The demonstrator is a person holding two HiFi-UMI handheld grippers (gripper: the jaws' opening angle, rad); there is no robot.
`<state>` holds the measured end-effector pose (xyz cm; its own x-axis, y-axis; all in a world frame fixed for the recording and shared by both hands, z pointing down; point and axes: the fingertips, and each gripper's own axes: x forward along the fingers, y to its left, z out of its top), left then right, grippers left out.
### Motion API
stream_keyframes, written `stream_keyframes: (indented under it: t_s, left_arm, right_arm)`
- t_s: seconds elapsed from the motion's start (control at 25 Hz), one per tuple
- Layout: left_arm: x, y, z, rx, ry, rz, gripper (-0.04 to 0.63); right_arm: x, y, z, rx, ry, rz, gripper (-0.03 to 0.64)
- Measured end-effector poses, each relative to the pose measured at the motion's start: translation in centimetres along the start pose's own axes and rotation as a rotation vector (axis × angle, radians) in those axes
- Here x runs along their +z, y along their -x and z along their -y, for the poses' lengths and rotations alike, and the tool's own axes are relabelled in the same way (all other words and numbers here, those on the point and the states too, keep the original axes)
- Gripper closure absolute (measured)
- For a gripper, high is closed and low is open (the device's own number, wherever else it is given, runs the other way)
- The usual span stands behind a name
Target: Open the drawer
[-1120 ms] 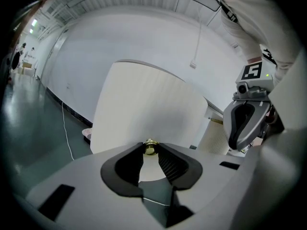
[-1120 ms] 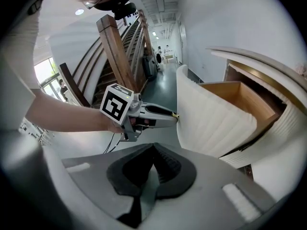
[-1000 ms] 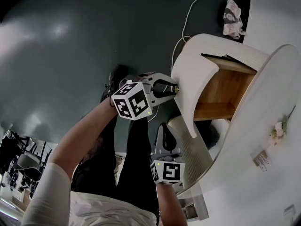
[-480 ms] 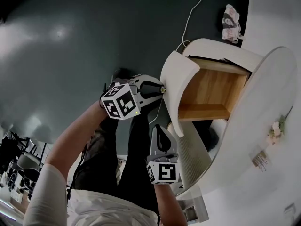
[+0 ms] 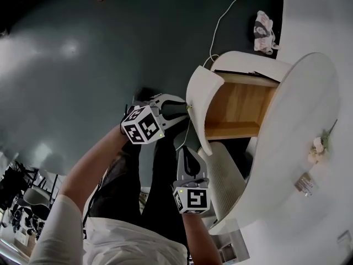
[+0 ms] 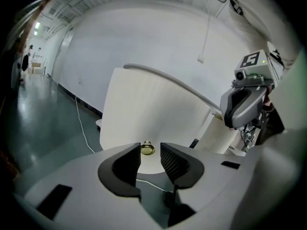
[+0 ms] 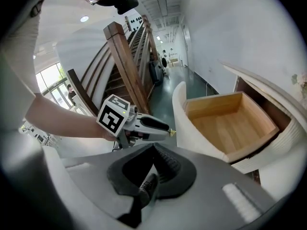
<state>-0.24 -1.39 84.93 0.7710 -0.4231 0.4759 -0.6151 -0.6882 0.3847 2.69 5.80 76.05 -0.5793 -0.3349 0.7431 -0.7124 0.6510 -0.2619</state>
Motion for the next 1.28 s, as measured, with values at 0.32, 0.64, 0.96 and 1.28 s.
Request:
stream_keyframes:
  t_s: [0.32,0.64,0.96,1.28]
  left_arm:
    - [5.2,5.9,2.1,0.020,-0.011,0.033,0.466]
    - [12.7,11.6,5.3,0.031,-0.066,0.035,0.465]
    - [21.3,16.2,8.6,0.050,-0.126,0.043,0.489]
    - [28.5,20.1,10.9,0.045,-0.211,0.040,0.499]
  right_arm:
    - [4.0,2.7,-0.7,-0.007,0.014,0.053,0.606]
    - [10.0,7.9,-2.1,-0.021,-0.012,0.121,0.606]
    - [16.8,14.1,-2.9,-0.056,-0.013,0.203,0.606]
    - [22.4,20.9,-0.9,-0.159,-0.013,0.306,0.606]
